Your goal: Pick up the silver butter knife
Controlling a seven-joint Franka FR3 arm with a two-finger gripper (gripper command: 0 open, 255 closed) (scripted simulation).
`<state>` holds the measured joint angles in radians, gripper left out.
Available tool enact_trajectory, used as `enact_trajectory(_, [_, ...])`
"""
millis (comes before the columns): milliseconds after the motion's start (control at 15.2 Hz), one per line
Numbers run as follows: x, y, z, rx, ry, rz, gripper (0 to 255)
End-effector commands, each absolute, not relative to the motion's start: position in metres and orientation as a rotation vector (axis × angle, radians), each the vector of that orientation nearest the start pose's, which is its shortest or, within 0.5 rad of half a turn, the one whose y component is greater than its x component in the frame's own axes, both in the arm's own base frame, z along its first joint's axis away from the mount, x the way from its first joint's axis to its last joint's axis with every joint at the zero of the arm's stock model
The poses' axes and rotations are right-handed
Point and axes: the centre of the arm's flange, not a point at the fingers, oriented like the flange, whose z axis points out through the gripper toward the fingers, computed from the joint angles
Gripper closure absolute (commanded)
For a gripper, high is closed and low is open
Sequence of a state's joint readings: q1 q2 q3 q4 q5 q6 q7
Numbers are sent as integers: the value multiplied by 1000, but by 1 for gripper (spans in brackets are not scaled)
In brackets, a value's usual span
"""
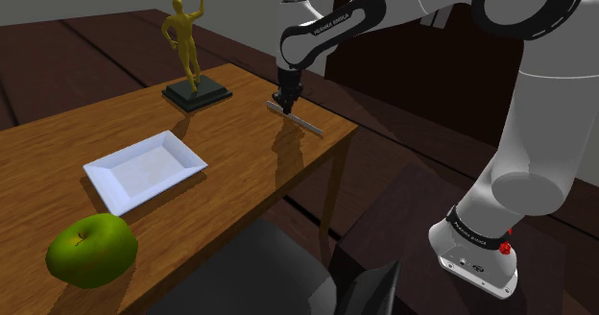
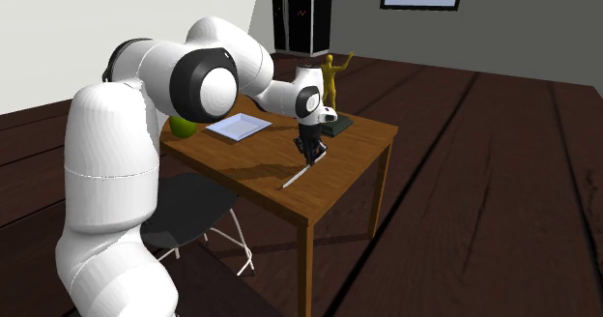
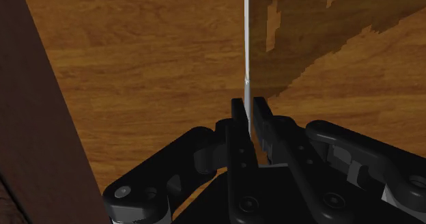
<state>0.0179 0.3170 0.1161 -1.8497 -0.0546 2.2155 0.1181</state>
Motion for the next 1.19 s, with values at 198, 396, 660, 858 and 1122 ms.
enact_trajectory(198, [629, 78, 359, -3142, -64, -82, 255])
enact_trajectory(396, [630, 79, 364, -3142, -64, -82, 255])
enact_trajectory(660, [630, 79, 385, -3142, -64, -82, 255])
enact_trajectory(858, [630, 79, 401, -3142, -64, -82, 255])
enact_trajectory(1122, [630, 79, 422, -3142, -64, -82, 255])
